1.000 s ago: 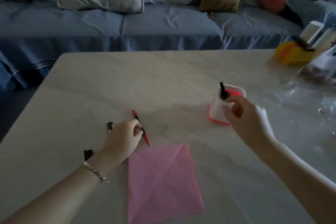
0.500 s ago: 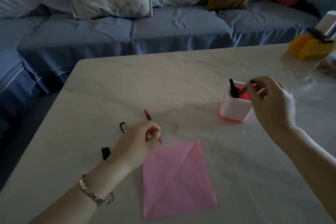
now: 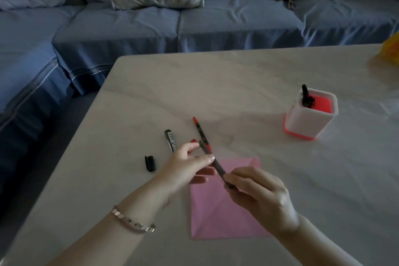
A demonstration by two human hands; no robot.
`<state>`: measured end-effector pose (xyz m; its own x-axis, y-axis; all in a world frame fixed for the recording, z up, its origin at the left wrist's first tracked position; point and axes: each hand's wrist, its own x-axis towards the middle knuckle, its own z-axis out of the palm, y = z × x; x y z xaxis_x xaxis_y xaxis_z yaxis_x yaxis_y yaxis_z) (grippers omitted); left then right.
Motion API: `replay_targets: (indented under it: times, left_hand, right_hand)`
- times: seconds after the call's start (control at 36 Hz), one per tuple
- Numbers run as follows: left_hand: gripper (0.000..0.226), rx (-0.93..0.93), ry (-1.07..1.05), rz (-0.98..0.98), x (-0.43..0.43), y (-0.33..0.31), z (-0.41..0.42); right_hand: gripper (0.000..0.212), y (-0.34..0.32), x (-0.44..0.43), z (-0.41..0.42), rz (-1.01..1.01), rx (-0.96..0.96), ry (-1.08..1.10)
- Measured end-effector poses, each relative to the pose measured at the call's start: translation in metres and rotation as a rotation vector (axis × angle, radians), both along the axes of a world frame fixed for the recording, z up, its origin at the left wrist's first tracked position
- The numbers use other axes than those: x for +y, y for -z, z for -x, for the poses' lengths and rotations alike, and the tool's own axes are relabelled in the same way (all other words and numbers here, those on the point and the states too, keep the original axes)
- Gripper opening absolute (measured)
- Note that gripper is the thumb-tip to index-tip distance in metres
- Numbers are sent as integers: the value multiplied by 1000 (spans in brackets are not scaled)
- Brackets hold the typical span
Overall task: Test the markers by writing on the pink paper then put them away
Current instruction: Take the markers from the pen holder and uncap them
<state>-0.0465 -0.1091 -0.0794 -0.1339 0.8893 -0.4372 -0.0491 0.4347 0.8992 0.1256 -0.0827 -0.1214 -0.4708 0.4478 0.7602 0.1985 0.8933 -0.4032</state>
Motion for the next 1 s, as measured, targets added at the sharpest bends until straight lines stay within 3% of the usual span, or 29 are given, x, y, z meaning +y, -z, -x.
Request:
replay_targets:
  times: [0.06, 0.22, 0.28, 0.36, 0.39, 0.44, 0.56, 0.67, 0.81, 1.0]
  left_hand:
    - [42, 158, 36, -53, -3, 6, 7]
    - [32, 694, 340, -286, -14, 23, 19]
    - [14, 768, 342, -349, -18, 21, 16]
    - [12, 792, 365, -415, -22, 13, 8]
    - [11, 800, 386, -439, -22, 9, 5]
    - [20, 835, 433, -486, -23, 5, -2]
    - [39, 954, 465, -539, -26, 1, -16]
    - [28, 925, 445, -461, -25, 5, -23]
    - [26, 808, 440, -484, -30, 8, -32]
    - [33, 866, 345, -555, -34, 14, -38]
  right_hand:
    - [10, -2, -5, 3, 156, 107, 26]
    - [6, -23, -7, 8, 792, 560, 143]
    - [5, -29, -4, 7, 928, 692, 148]
    - [26, -34, 0, 7, 1129, 833, 115]
    - [21, -34, 1, 7, 1169, 847, 111]
    - [10, -34, 2, 8, 1235, 802, 80]
    - [17, -31, -5, 14, 1336, 517, 36]
    - [25, -34, -14, 20, 1335, 313, 37]
    - [35, -36, -16, 22, 1296, 274, 138]
    - [32, -31, -23, 28, 1300, 387, 206]
